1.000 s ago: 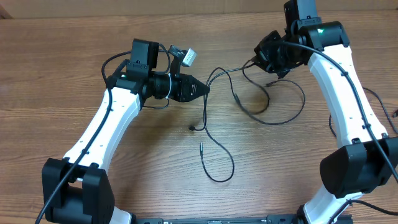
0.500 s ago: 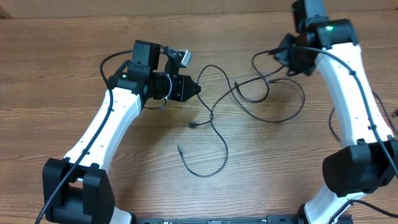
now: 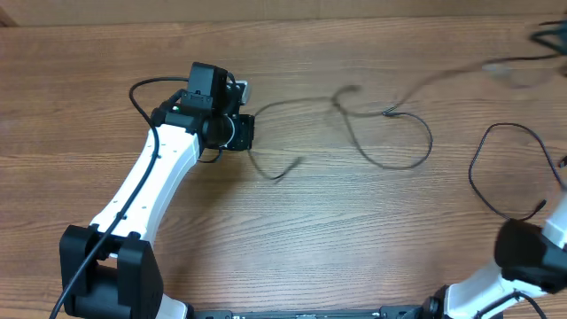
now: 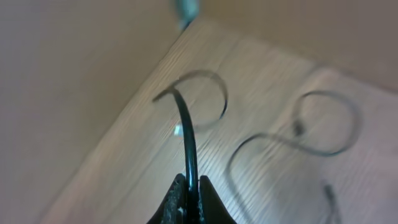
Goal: Untangle cables
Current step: 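Pull the strand with the right gripper to the right side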
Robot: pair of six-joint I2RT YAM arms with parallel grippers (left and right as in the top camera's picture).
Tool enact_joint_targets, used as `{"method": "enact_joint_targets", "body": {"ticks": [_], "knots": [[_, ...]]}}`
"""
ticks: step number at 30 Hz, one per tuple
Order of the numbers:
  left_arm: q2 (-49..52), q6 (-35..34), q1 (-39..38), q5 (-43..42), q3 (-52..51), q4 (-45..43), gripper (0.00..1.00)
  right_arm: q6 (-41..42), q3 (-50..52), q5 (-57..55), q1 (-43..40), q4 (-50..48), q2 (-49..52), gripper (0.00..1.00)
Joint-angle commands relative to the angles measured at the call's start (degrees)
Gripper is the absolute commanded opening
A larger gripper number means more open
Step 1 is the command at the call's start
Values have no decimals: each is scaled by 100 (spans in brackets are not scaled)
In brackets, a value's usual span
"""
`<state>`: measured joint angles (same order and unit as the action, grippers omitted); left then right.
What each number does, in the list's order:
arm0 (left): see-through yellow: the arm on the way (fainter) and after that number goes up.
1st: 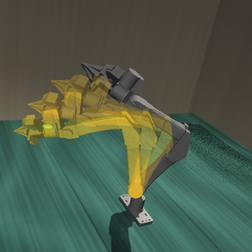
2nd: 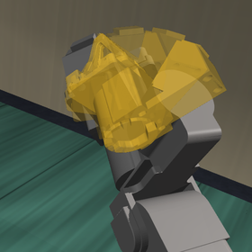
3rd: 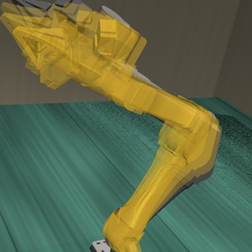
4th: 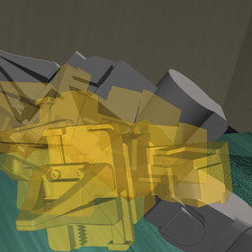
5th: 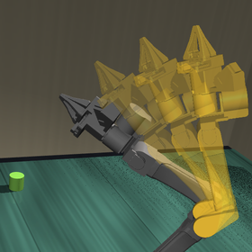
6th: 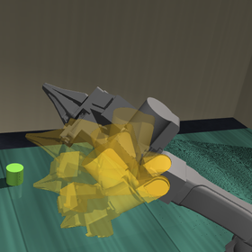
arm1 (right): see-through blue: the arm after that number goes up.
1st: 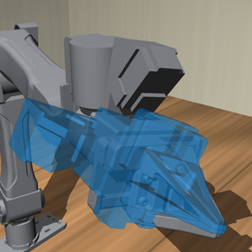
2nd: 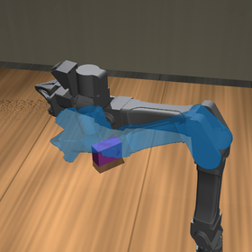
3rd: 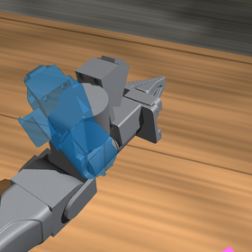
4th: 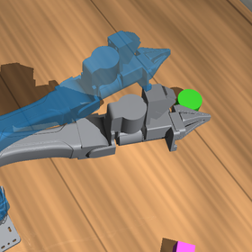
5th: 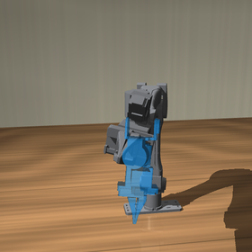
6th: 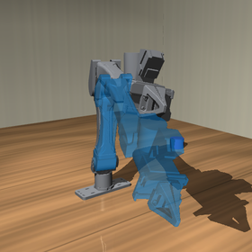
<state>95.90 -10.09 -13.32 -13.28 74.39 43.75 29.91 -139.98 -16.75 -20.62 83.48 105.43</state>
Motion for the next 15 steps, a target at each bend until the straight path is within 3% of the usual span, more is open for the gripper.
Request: {"method": "enact_joint_targets", "body": {"ticks": [1, 9, 15], "knots": [[-68, -201, 68, 649, 11, -24, 4, -28, -184, -114, -498, 59, -140, 4], [-68, -835, 66, 1209, 11, 24, 4, 214, -179, -122, -1412, 129, -138, 4], [-68, -2070, 66, 2437, 11, 485, 4, 951, -177, -120, -1954, 264, -138, 4]]}}
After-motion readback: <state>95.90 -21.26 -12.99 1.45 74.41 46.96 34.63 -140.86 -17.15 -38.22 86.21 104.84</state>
